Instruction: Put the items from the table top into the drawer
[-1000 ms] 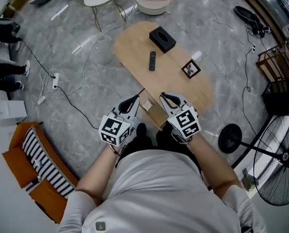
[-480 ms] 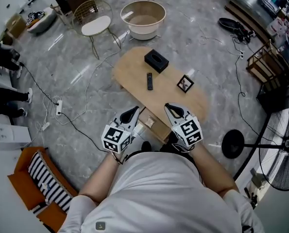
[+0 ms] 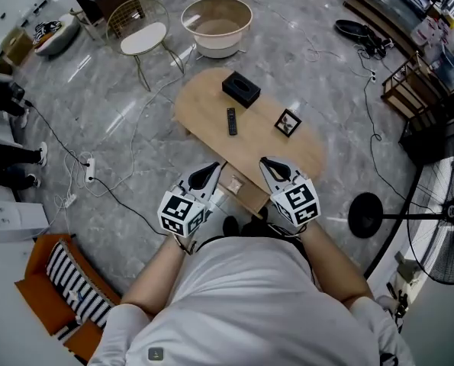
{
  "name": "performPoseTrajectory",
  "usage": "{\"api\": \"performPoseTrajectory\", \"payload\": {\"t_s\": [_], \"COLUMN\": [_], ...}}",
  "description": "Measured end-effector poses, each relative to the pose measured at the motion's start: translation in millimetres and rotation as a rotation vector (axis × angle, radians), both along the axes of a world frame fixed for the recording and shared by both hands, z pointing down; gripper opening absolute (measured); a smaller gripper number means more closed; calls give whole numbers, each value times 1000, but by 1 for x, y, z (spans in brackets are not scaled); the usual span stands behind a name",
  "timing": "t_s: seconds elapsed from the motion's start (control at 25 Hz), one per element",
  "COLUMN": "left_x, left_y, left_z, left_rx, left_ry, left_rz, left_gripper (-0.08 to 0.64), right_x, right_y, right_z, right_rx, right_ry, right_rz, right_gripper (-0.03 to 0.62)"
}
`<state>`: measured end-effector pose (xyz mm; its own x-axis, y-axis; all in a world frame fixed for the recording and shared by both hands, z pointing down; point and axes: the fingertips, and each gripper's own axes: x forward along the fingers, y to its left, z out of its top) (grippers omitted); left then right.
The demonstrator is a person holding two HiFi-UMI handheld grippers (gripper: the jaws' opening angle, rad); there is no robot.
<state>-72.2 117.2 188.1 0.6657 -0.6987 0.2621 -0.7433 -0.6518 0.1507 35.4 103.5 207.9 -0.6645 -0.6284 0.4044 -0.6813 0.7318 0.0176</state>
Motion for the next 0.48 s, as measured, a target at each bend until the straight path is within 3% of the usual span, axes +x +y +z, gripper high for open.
{"api": "performPoseTrajectory", "payload": {"t_s": [0.48], "left_x": [34], "left_y": [-33], "left_z": [6], "left_rx": [-11], "left_ry": [-22], "left_rz": [-47], "left_gripper": [9], "right_x": [33], "right_y": [-37], "right_z": [12], "right_rx": [-25], "right_ry": [-30], "right_rz": [-41], "right_gripper": [29]}}
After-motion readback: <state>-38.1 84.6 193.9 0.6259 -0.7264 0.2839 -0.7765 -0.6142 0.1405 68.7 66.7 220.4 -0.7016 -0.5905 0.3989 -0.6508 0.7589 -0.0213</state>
